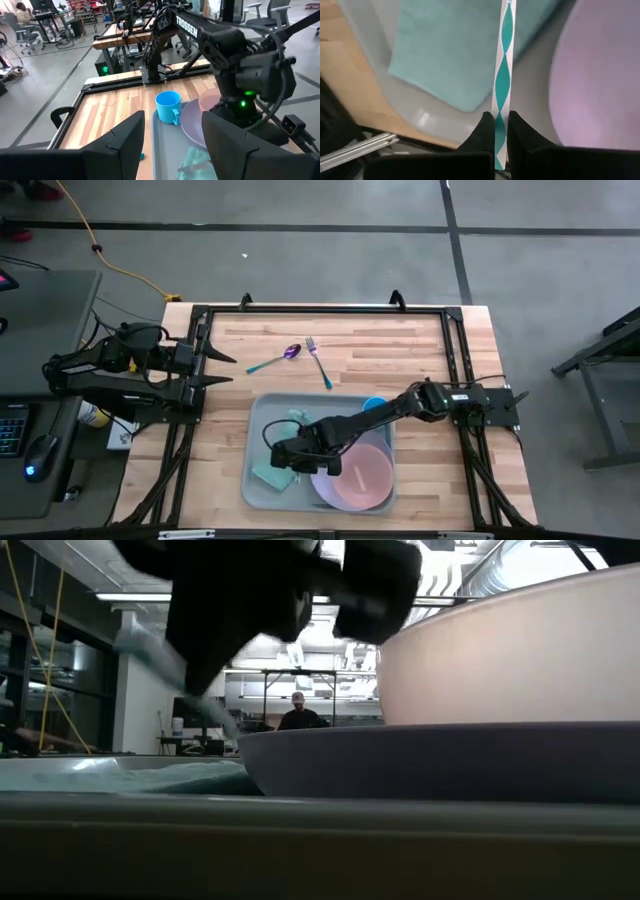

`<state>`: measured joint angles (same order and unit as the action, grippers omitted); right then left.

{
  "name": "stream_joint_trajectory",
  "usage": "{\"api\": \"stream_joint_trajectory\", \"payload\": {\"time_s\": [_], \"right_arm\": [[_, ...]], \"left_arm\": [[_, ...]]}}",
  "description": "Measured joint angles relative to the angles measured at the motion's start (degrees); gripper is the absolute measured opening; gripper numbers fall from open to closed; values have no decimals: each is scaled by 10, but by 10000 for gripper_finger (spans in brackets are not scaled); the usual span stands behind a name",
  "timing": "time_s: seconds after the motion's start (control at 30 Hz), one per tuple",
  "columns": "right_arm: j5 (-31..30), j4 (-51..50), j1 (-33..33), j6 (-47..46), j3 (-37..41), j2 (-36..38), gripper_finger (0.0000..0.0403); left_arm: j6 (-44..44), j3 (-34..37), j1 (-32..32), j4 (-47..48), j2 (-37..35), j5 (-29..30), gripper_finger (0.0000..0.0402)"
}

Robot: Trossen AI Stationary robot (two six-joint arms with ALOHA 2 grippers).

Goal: Set up tray
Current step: Put the green knife on top of the blue napkin

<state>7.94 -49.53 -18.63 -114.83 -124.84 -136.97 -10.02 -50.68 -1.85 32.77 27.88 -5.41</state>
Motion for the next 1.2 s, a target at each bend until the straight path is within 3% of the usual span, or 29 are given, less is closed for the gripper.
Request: {"api": "stream_joint_trajectory", "payload": {"time_s": [0.17, 0.3, 0.87, 1.2], "right_arm": [[-16, 112, 3, 3, 51, -2, 0], [-20, 147, 8, 6, 73, -2, 0], [-21, 158, 14, 21, 94, -2, 3], [-21, 172, 12, 38, 94, -2, 55]], "left_arm": [[3, 0, 0, 0, 0, 0, 227], [4, 0, 0, 0, 0, 0, 227], [15, 0, 0, 0, 0, 2, 227], [14, 0, 0, 1, 0, 1, 227]]}}
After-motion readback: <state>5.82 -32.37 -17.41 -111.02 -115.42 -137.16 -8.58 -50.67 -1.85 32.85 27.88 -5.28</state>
